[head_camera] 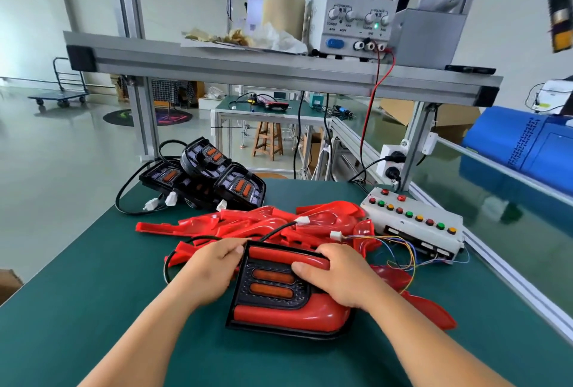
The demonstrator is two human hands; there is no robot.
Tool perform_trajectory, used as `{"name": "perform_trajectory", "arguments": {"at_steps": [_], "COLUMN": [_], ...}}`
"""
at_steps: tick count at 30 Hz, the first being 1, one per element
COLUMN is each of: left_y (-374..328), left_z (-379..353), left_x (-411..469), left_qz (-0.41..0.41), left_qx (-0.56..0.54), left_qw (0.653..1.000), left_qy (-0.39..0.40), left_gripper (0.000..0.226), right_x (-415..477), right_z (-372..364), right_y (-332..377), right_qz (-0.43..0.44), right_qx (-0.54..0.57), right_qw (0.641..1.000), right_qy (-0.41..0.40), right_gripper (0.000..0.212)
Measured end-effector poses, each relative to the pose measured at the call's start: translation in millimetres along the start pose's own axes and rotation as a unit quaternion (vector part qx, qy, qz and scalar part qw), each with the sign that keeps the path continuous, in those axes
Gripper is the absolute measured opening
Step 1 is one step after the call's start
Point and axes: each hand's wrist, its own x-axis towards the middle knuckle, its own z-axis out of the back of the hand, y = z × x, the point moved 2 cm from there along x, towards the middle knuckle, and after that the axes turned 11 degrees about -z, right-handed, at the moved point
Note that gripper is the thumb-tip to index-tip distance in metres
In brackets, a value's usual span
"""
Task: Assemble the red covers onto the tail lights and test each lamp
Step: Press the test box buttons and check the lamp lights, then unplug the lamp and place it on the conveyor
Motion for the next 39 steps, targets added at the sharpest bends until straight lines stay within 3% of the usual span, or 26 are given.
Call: {"name": "perform_trajectory", "arguments": {"at_steps": [4, 6, 9, 13, 17, 19, 23, 25, 28, 31, 34, 37, 39], "left_y": [-7.9, -12.9, -18.7, -25.6, -32.6, -34.3, -27.0, -26.5, -34.9, -49.7, -71.6, -90.2, -96.1], "left_z": [-1.4, -3.6, -3.0, -10.1, -21.8, -25.4, -20.6, -11.8, 2.8, 16.9, 27.0, 27.6, 25.0], "left_x": [-8.4, -13.5, -19.9, -18.4, -6.0, 0.3, 4.6, 5.9, 10.4, 20.4, 30.1, 34.2, 32.8], "left_qz": [0.015, -0.006, -0.033, -0.069, -0.038, -0.020, 0.029, 0.033, 0.034, 0.034, 0.025, 0.026, 0.025], "left_qx": [-0.051, -0.087, -0.156, -0.236, -0.367, -0.432, -0.483, -0.503, -0.522, -0.550, -0.571, -0.591, -0.607], "left_qw": [0.999, 0.996, 0.985, 0.963, 0.912, 0.877, 0.834, 0.824, 0.817, 0.800, 0.792, 0.786, 0.779], "left_qy": [-0.011, -0.016, -0.070, -0.113, -0.176, -0.210, -0.265, -0.259, -0.244, -0.236, -0.213, -0.178, -0.153], "left_gripper": [0.054, 0.055, 0.047, 0.051, 0.073, 0.067, 0.052, 0.057, 0.059, 0.054, 0.060, 0.062, 0.052], "right_x": [-5.9, -7.7, -10.8, -9.9, -13.7, -17.5, -24.4, -21.8, -15.3, -20.7, -28.5, -26.1, -21.5], "right_z": [-1.0, -1.2, 0.3, -10.5, -21.4, -26.0, -34.5, -39.7, -45.4, -52.6, -60.3, -61.4, -57.2], "right_y": [-1.1, -1.4, -0.4, 9.4, 40.4, 56.6, 75.1, 71.8, 60.6, 63.6, 78.3, 90.6, 96.7], "right_qz": [-0.008, -0.015, -0.045, -0.147, -0.190, -0.194, -0.183, -0.187, -0.212, -0.213, -0.214, -0.223, -0.227], "right_qx": [0.062, 0.095, 0.218, 0.422, 0.457, 0.455, 0.460, 0.518, 0.591, 0.539, 0.521, 0.579, 0.627], "right_qw": [0.998, 0.994, 0.970, 0.888, 0.857, 0.858, 0.866, 0.835, 0.777, 0.812, 0.813, 0.746, 0.692], "right_qy": [-0.032, -0.058, -0.096, -0.103, -0.142, -0.140, -0.075, -0.009, 0.038, 0.069, 0.151, 0.241, 0.276], "right_gripper": [0.071, 0.078, 0.068, 0.060, 0.047, 0.046, 0.065, 0.077, 0.053, 0.027, 0.039, 0.064, 0.061]}}
